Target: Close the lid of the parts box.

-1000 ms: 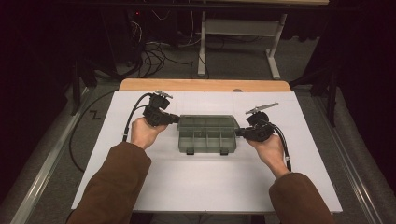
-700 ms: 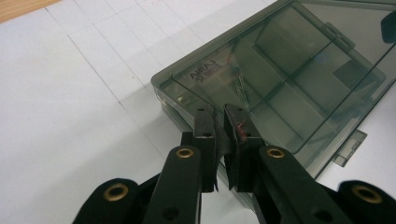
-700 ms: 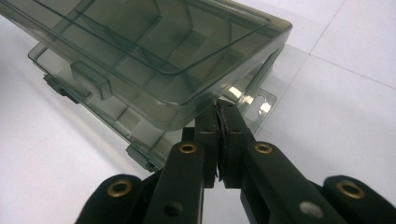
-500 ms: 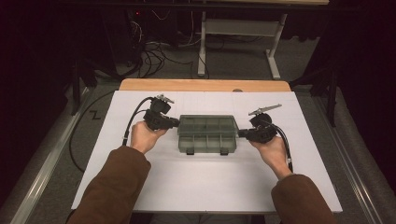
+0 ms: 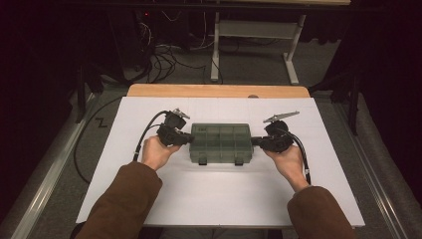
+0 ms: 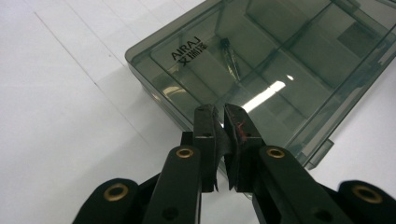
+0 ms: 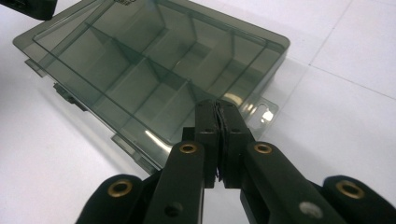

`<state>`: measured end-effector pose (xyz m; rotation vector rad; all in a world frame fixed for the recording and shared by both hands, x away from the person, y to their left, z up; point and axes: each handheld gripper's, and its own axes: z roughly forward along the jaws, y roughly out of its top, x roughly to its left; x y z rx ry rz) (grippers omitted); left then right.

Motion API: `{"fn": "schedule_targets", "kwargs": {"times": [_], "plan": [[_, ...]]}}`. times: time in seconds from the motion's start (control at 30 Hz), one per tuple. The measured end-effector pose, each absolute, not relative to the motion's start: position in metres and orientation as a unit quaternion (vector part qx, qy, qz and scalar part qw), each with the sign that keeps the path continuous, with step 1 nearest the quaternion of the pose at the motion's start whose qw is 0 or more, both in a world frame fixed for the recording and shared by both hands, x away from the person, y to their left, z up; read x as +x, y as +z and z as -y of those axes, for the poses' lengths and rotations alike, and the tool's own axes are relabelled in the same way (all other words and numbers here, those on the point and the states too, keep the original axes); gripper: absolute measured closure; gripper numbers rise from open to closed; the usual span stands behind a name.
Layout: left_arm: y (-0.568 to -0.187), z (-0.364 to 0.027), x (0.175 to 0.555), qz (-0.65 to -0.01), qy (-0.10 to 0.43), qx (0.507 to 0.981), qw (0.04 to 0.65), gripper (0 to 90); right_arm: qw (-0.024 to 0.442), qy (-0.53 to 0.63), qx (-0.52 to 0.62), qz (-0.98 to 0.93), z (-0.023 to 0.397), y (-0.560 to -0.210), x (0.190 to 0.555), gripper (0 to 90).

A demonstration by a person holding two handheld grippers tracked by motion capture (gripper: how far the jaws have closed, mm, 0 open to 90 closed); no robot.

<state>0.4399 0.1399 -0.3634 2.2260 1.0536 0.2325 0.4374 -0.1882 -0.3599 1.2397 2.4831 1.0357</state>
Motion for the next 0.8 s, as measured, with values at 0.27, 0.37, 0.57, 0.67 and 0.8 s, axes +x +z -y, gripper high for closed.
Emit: {"fn": "schedule_targets", "kwargs": {"times": [0.27, 0.37, 0.57, 0.67, 0.8], "plan": [[-0.367, -0.133, 0.436, -0.391, 0.097, 0.858, 0.319, 83.4, 0.084, 0.343, 0.411, -0.84, 0.18, -0.366, 0.437, 88.9], [-0.369, -0.132, 0.435, -0.39, 0.095, 0.859, 0.318, 83.4, 0.084, 0.341, 0.411, -0.841, 0.179, -0.368, 0.438, 88.9], [-0.371, -0.132, 0.434, -0.39, 0.095, 0.858, 0.32, 83.4, 0.08, 0.341, 0.411, -0.842, 0.178, -0.373, 0.438, 88.9], [-0.371, -0.132, 0.434, -0.387, 0.097, 0.861, 0.315, 83.4, 0.082, 0.341, 0.41, -0.842, 0.178, -0.373, 0.438, 88.9], [-0.374, -0.129, 0.433, -0.386, 0.1, 0.864, 0.309, 83.0, 0.083, 0.334, 0.41, -0.845, 0.177, -0.376, 0.438, 88.9]]}}
